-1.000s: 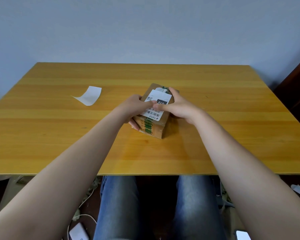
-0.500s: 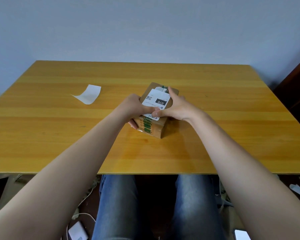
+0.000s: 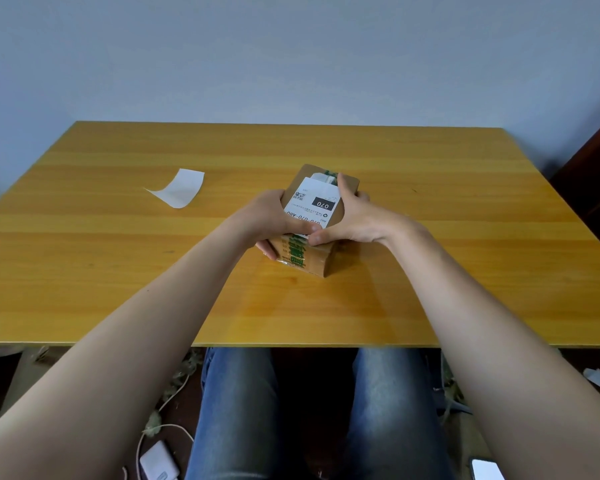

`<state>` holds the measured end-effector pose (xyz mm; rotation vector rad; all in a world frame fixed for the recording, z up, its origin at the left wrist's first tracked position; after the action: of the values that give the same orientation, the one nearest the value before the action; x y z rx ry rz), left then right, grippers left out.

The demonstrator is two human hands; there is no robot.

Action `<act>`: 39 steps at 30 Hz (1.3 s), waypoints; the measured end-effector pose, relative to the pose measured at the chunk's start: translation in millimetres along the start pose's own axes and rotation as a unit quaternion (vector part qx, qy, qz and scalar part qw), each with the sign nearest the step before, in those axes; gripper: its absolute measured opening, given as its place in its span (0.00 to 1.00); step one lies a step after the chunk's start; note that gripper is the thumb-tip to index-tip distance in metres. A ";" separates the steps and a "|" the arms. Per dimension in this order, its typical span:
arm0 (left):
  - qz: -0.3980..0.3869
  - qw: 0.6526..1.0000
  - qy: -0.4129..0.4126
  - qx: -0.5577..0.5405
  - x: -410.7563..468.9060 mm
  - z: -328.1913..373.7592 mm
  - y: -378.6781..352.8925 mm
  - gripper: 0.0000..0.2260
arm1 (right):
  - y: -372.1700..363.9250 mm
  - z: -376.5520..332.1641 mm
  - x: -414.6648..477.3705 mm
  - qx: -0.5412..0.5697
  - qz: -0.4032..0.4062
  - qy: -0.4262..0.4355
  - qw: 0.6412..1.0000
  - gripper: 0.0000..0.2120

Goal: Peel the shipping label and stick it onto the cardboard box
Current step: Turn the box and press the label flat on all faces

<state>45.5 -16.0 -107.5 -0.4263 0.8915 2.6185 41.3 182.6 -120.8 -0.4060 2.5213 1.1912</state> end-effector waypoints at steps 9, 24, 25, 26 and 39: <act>0.040 0.996 0.054 -0.054 -4.8 3.7 -6.3 0.24 | -6.8 7.3 -0.6 0.238 0.063 0.027 0.969 0.51; 0.020 0.999 0.023 -0.027 -0.1 8.8 -12.9 0.11 | 0.6 5.0 0.6 0.177 0.025 0.023 0.984 0.59; 0.011 0.999 0.019 -0.023 0.0 7.8 -11.5 0.10 | 1.1 5.7 0.9 0.166 0.015 0.020 0.986 0.61; -0.001 1.000 0.015 -0.019 0.5 6.8 -10.3 0.09 | 1.3 7.0 1.2 0.154 0.004 0.020 0.988 0.63; -0.091 0.996 -0.006 0.022 2.7 -5.0 -6.4 0.21 | -1.0 10.0 -8.8 0.146 -0.052 0.044 0.987 0.69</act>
<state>46.6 -13.8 -115.7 -0.4574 0.8623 2.4290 51.3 190.8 -123.9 -0.5150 2.6588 0.7663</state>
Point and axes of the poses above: each hand's wrist, its own x-axis towards the middle knuckle, its own y-axis out of the back of the hand, z = x × y, the point moved 2 cm from there along x, towards the middle knuckle, and after that the axes turned 3 degrees about -y, right-handed, at the moved point
